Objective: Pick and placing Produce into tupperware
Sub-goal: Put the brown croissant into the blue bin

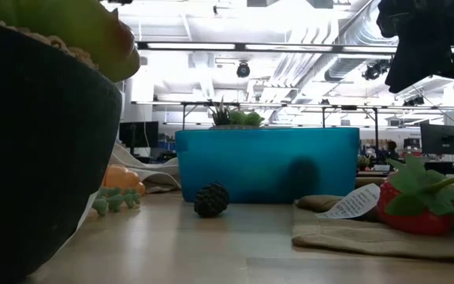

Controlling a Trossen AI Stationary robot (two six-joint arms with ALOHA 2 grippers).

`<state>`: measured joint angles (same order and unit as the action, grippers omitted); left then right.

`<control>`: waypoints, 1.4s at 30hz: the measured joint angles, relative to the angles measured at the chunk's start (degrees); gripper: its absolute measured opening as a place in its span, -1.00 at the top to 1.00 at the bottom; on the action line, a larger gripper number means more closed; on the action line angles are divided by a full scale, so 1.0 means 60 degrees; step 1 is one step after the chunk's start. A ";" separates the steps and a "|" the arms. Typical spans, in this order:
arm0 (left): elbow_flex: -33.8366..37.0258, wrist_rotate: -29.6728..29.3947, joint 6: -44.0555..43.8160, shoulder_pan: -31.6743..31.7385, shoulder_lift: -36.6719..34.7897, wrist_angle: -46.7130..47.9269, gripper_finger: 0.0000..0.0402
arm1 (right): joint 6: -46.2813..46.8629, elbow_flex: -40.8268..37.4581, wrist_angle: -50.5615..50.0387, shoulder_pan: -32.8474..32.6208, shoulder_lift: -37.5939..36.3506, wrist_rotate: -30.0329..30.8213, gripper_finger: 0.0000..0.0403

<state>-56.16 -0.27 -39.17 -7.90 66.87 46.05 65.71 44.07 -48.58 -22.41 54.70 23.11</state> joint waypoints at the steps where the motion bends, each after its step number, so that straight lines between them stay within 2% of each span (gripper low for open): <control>1: 0.0415 -0.0003 -0.0155 -0.0137 -0.0096 -0.0502 0.99 | 0.0000 0.0000 0.0003 0.0000 -0.0003 0.0003 0.60; 6: 0.2130 -0.0069 -0.0899 -0.0318 -0.0134 -0.1972 0.98 | 0.0000 0.0000 0.0018 0.0000 0.0000 0.0036 0.60; 12: 0.2961 0.0421 -0.1720 -0.0314 -0.0040 -0.3060 0.98 | -0.0007 0.0000 0.0080 0.0000 0.0000 0.0033 0.60; 16: 0.3031 0.0686 -0.0938 -0.0314 -0.0040 -0.3613 0.98 | -0.0018 0.0000 0.0127 0.0000 -0.0002 0.0104 0.60; 21: 0.3023 0.0141 0.0309 -0.0314 -0.0044 -0.3954 0.98 | -0.0029 0.0000 0.0157 0.0000 0.0000 0.0109 0.60; 25: 0.3023 0.0139 0.1250 -0.0314 -0.0044 -0.3934 0.98 | -0.0033 0.0000 0.0153 0.0000 0.0000 0.0113 0.60; 28: 0.3023 0.0180 0.1688 -0.0314 -0.0044 -0.3798 0.89 | -0.0033 0.0000 0.0153 0.0000 0.0000 0.0116 0.60; 36: 0.3023 0.0294 0.1965 -0.0311 -0.0044 -0.3651 0.43 | -0.0013 0.0000 0.0153 0.0000 0.0000 0.0121 0.60; 42: 0.3014 0.0581 0.1838 -0.0310 0.0518 -0.3809 0.34 | -0.0010 0.0000 0.0163 0.0000 0.0000 0.0211 0.60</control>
<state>-38.07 3.22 -28.14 -9.76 69.98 23.19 65.65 44.07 -47.60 -22.41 54.70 24.38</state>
